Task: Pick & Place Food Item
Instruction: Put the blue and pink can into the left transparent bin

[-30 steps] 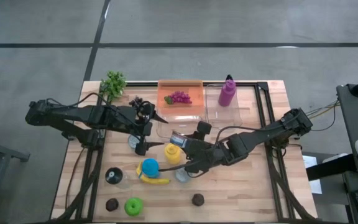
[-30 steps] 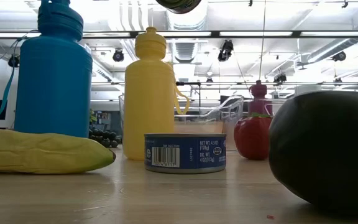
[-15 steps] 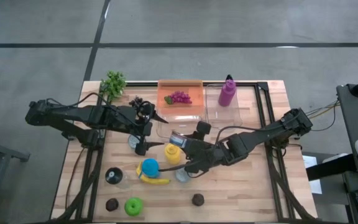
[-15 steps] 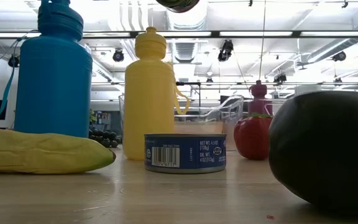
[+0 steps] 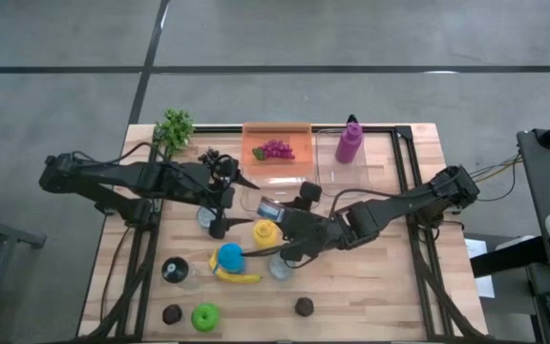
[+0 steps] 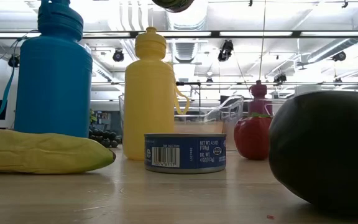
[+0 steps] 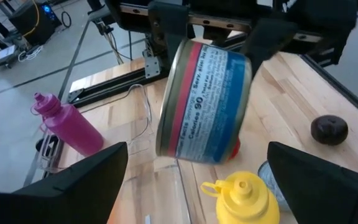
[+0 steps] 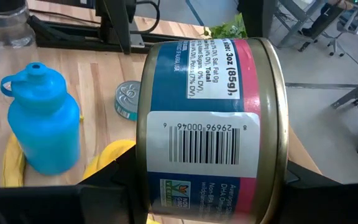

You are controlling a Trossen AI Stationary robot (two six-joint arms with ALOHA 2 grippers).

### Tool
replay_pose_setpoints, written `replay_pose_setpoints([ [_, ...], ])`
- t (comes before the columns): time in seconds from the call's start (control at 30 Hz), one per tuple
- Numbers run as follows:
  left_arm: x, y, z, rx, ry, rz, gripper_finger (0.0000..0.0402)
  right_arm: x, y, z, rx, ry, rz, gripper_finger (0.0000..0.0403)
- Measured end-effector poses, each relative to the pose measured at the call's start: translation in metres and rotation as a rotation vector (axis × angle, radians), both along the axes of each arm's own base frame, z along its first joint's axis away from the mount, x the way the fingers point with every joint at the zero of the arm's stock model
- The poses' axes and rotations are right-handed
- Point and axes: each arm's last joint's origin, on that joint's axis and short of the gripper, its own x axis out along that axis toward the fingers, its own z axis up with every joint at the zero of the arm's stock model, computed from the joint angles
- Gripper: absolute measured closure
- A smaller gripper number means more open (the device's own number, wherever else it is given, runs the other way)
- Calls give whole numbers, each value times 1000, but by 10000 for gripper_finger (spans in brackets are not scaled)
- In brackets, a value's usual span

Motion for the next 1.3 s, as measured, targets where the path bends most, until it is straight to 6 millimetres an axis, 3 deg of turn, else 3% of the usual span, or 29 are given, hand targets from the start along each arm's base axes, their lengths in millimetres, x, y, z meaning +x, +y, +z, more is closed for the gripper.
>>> replay_pose_setpoints([
  [0.53,34,-5,-20,44,-11,-23,48,2,0,1,5,-9,26,223],
  [0.63,35,-5,-20,46,-14,-25,79,2,0,1,4,-9,29,223],
  [0.9,32,-5,-20,82,2,-51,213,3,0,2,9,-6,49,223],
  [1.3,31,-5,-21,86,20,-54,212,4,0,2,7,-15,48,203],
])
